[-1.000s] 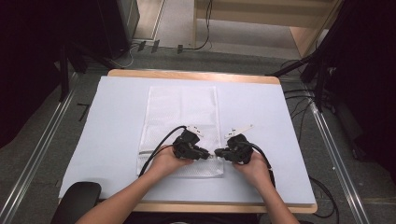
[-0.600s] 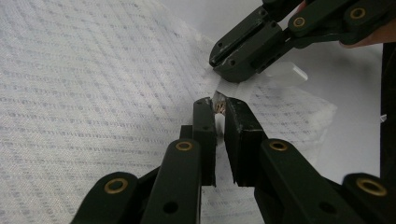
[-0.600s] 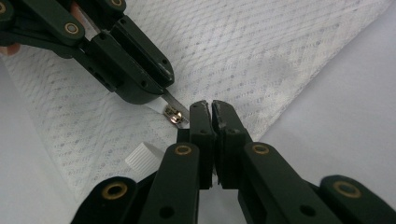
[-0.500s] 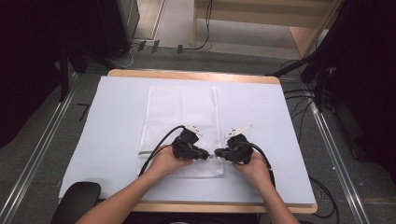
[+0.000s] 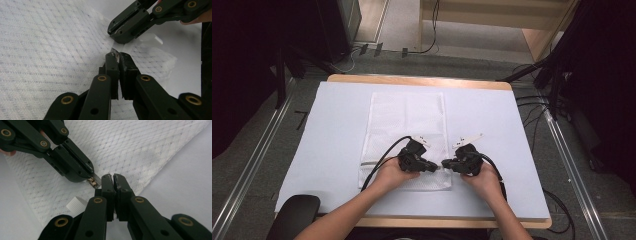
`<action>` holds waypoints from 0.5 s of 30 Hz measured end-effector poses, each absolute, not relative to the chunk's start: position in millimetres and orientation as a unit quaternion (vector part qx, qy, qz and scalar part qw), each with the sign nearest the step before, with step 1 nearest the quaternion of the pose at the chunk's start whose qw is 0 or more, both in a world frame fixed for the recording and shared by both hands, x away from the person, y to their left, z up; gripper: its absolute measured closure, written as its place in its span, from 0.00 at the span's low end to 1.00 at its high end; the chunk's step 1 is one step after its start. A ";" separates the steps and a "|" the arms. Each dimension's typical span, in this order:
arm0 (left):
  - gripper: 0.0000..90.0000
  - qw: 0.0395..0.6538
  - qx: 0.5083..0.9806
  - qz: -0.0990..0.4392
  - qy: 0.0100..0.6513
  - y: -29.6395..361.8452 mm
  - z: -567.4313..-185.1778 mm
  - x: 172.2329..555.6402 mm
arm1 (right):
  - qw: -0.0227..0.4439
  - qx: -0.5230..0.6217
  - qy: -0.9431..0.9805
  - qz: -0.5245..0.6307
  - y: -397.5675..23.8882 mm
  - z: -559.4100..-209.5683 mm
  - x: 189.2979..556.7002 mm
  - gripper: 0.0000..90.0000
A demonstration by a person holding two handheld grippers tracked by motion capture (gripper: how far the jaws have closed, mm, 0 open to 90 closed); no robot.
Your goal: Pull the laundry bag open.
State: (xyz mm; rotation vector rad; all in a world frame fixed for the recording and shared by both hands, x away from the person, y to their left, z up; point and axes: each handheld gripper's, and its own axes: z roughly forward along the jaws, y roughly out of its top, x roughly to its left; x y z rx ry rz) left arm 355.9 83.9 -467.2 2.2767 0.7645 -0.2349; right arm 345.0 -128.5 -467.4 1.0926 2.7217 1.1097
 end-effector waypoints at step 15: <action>0.97 0.358 0.870 -0.126 0.315 87.2 -469.6 362.7 | 0.024 0.317 0.875 0.366 -129.6 -469.8 341.3 0.99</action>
